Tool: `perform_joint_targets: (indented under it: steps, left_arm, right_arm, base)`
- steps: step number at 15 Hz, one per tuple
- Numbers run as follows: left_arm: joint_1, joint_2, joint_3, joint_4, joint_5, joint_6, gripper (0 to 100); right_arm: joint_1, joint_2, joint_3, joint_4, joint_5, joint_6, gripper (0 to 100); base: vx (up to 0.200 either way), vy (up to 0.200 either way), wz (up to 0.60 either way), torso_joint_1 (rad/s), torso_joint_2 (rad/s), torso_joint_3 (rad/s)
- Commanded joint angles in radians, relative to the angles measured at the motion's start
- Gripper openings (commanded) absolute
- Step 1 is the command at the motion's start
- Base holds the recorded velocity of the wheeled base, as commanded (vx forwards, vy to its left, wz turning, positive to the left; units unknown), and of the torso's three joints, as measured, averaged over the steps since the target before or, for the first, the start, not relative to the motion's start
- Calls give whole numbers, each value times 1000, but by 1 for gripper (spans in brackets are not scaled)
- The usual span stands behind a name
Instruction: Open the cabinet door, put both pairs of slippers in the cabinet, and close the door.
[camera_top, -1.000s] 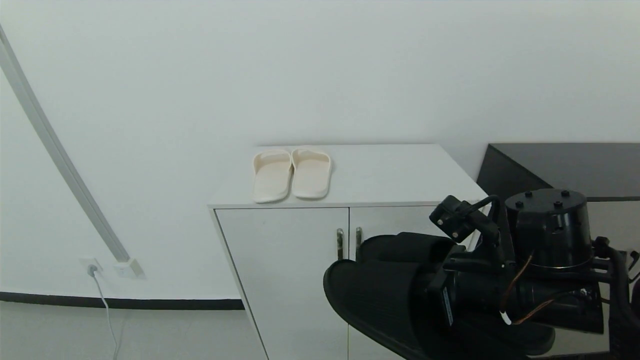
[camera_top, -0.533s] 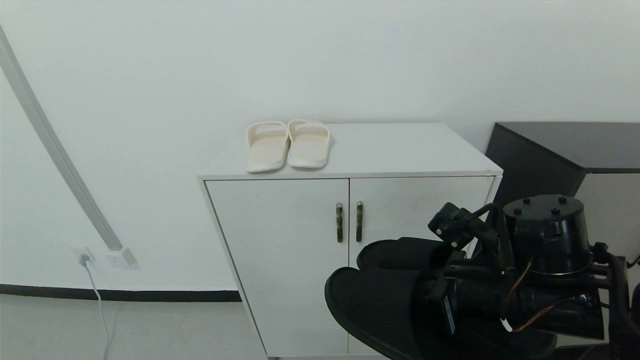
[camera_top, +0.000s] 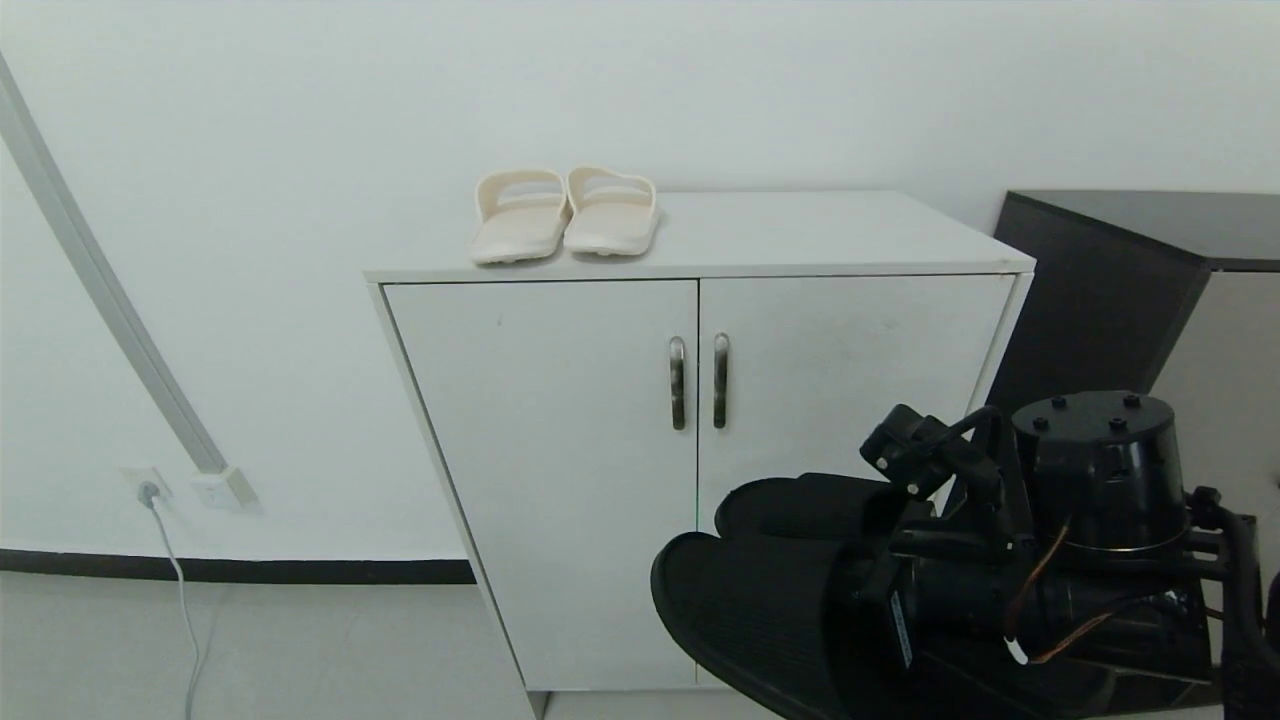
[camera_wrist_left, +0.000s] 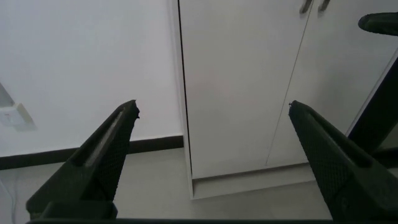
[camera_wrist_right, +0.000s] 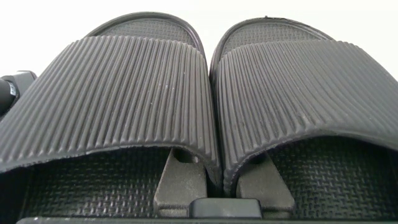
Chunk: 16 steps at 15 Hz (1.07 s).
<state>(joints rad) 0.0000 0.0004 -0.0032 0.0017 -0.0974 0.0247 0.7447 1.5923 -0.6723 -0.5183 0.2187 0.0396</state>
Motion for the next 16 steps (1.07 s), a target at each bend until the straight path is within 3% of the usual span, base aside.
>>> perform_joint_targets:
  steps: [1,7,13,14,15,16]
  left_arm:
    - [0,1,0,0,-1,0,100]
    - [0,1,0,1,1,-2,100]
    - [0,0,-12,-5,28,-19,100]
    - [0,27,-87,-2,22,-48,100]
    - [-2,96,-178,8,12,-143,100]
    - [-6,170,-207,8,-24,-155,100]
  right_arm:
    - [1,1,4,0,1,0,0]
    - [-1,-2,5,0,2,5,0]
    - [-2,-2,20,-9,1,0,0]
    - [-2,-2,23,-26,1,-1,0]
    - [-2,1,33,-40,1,-1,0]
    - [-1,6,34,-52,1,-1,0]
  base:
    - [0,0,0,-105,466,354]
    - [0,0,0,-53,412,351]
    - [0,0,0,-3,8,15]
    - [0,0,0,-17,188,144]
    - [0,0,0,-2,105,76]
    - [0,0,0,2,71,51]
